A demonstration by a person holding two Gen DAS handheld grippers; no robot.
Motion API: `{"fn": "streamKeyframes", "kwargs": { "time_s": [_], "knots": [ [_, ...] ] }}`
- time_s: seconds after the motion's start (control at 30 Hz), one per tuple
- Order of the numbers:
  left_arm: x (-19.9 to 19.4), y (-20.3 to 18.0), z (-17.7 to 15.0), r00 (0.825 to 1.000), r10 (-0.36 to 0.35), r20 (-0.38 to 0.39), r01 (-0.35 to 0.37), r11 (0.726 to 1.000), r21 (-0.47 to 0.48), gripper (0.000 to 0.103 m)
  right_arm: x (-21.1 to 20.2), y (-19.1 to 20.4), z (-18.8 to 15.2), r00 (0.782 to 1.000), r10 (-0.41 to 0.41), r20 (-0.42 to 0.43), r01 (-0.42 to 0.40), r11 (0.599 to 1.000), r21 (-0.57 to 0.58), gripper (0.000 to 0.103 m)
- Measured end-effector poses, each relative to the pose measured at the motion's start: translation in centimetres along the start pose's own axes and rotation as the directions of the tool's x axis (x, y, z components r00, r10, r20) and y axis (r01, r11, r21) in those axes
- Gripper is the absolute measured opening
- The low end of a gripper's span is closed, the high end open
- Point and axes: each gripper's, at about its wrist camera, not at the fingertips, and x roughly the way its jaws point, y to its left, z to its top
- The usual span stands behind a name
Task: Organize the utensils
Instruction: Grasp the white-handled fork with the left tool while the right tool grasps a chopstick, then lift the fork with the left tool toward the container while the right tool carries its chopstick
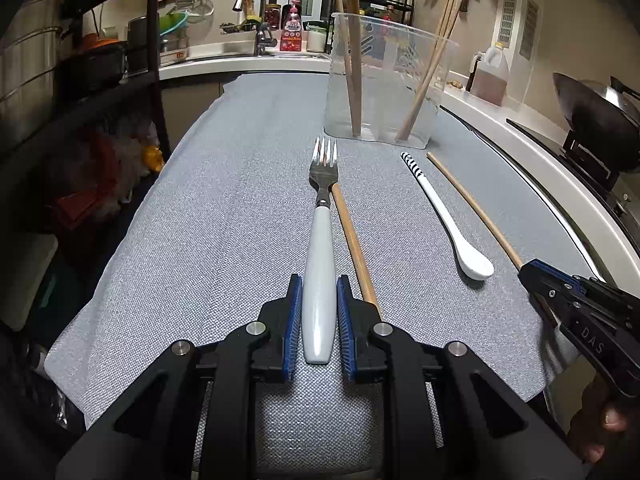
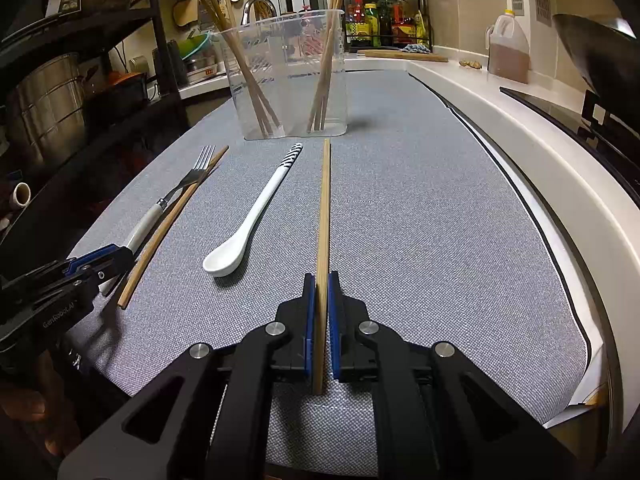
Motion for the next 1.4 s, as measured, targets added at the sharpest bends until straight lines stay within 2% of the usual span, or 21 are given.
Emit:
{"fn": "streamKeyframes", "kwargs": {
  "time_s": [0.53,1.27,1.4],
  "knots": [
    [0.0,-0.9,-0.1,0.999,0.045,0.010,-0.045,0.998,0.051,0.019,0.0,0.0,0.1,1.000,0.001,-0.004,-0.001,1.000,-0.005,0.008],
    [0.0,-1.0,0.1,0.999,0.051,0.006,-0.051,0.998,0.048,0.017,-0.2,0.2,0.3,1.000,0.005,-0.014,-0.005,1.000,-0.003,0.006],
    [-0.7,-1.0,0.3,0.998,0.054,0.030,-0.056,0.997,0.047,0.017,-1.2,0.4,0.6,1.000,0.002,0.004,-0.002,1.000,-0.009,0.006]
  ]
}}
